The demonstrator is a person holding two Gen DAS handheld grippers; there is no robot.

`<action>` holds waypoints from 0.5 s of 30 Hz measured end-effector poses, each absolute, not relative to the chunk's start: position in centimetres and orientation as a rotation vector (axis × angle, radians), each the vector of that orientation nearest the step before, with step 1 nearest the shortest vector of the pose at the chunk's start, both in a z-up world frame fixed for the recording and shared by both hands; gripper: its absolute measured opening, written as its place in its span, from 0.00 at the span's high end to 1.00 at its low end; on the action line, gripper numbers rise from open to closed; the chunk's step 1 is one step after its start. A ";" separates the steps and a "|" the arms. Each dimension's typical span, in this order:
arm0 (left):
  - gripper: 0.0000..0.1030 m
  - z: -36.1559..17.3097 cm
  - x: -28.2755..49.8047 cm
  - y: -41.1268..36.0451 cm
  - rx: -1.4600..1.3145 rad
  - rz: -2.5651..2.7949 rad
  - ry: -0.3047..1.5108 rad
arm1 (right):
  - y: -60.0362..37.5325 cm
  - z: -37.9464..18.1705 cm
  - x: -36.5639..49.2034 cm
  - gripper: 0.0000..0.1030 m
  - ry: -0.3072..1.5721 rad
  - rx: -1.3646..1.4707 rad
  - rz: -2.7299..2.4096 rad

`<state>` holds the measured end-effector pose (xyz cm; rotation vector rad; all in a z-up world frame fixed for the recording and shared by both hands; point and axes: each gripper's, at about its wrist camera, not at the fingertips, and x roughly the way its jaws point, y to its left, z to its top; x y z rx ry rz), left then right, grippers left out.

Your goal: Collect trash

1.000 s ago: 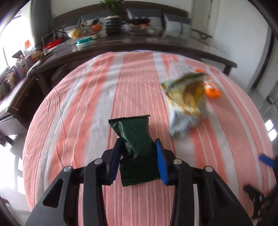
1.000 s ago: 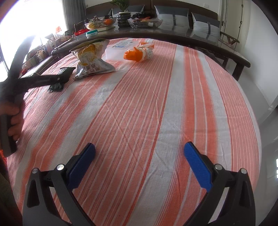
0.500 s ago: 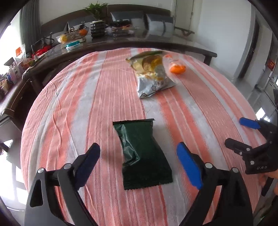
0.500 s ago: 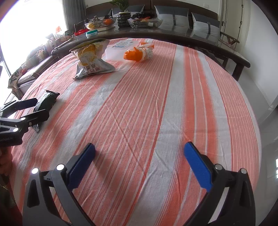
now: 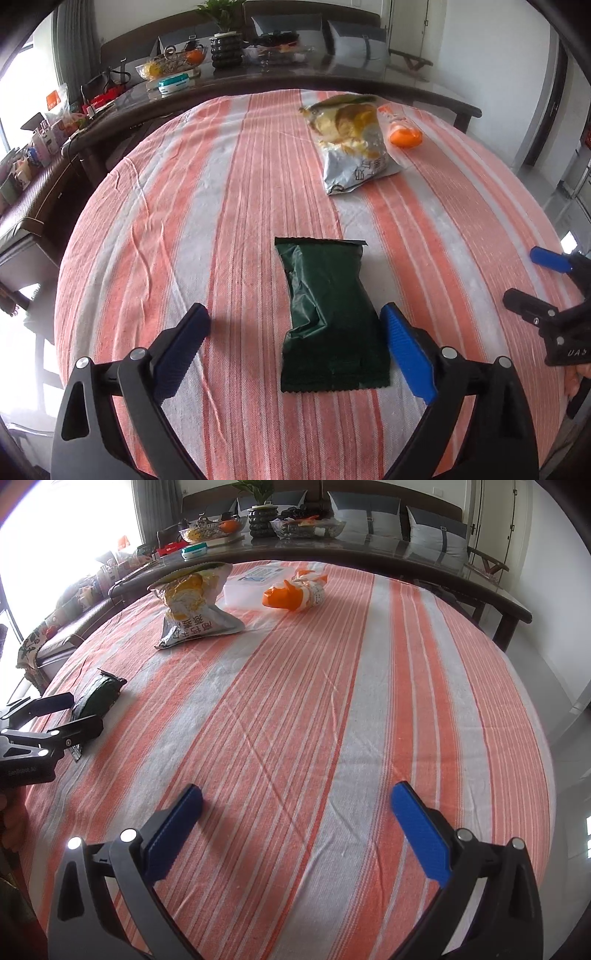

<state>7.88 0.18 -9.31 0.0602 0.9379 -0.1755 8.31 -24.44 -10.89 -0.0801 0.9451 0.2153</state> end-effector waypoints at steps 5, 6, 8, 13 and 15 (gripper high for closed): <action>0.10 -9.4 7.7 0.0 0.064 -0.164 0.934 | -23.7 -8.4 12.2 0.05 0.901 -0.100 0.269; 0.10 -9.4 7.7 0.0 0.065 -0.163 0.934 | -23.3 -7.2 13.7 0.05 0.883 -0.071 0.293; 0.10 -9.4 7.7 -0.1 0.066 -0.163 0.934 | -22.1 -5.4 15.7 0.05 0.856 -0.030 0.342; 0.10 -9.4 7.9 0.0 0.063 -0.164 0.935 | -15.3 -4.3 20.8 0.07 0.970 -0.085 0.503; 0.10 -9.4 7.9 0.0 0.063 -0.165 0.934 | -12.8 -5.9 22.5 0.07 1.004 -0.187 0.446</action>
